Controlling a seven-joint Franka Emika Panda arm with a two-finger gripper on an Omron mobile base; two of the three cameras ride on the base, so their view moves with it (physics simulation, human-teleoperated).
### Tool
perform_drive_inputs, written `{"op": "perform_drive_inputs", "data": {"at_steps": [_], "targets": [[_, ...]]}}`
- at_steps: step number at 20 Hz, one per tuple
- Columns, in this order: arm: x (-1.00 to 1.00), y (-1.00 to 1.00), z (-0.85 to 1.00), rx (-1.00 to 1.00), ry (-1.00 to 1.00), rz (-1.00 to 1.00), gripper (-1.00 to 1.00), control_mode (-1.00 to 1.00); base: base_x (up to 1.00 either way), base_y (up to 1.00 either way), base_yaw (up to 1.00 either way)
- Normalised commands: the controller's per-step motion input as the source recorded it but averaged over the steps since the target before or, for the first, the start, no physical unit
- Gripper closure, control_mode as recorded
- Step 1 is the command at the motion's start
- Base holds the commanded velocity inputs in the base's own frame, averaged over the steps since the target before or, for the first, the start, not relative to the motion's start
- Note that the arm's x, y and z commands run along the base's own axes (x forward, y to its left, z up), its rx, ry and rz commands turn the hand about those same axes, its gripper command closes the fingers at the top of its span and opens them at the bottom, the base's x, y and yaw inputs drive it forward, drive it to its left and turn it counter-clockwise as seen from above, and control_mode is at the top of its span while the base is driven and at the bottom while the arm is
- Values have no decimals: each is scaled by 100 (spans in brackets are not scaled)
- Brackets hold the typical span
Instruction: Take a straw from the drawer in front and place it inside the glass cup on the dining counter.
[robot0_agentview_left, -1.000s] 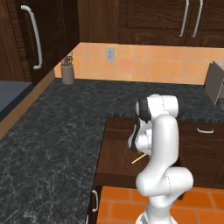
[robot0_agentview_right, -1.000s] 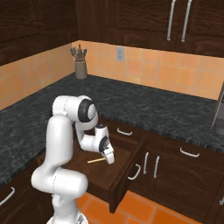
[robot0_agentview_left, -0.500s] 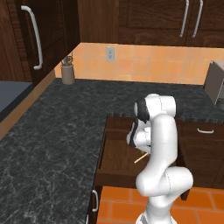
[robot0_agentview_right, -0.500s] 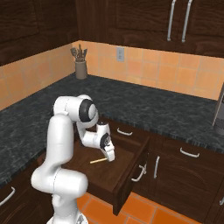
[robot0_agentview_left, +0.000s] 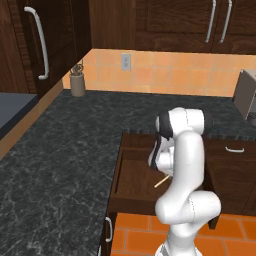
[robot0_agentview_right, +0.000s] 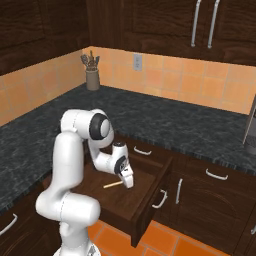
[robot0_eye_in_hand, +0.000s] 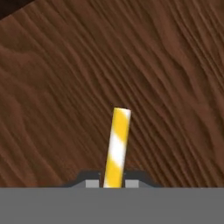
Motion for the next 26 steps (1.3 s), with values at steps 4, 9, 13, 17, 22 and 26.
{"op": "perform_drive_inputs", "data": {"at_steps": [4,9,13,17,22,26], "targets": [[-9,0,51,0,-7,0,100,-100,0,0,0],[0,2,100,1,-3,0,100,-100,0,0,0],[0,4,100,0,0,0,100,-100,0,0,0],[-7,9,100,0,0,0,100,-100,0,0,0],[-26,9,100,-2,2,0,100,-100,0,0,0],[-60,4,100,-5,0,0,100,-100,0,0,0]]}}
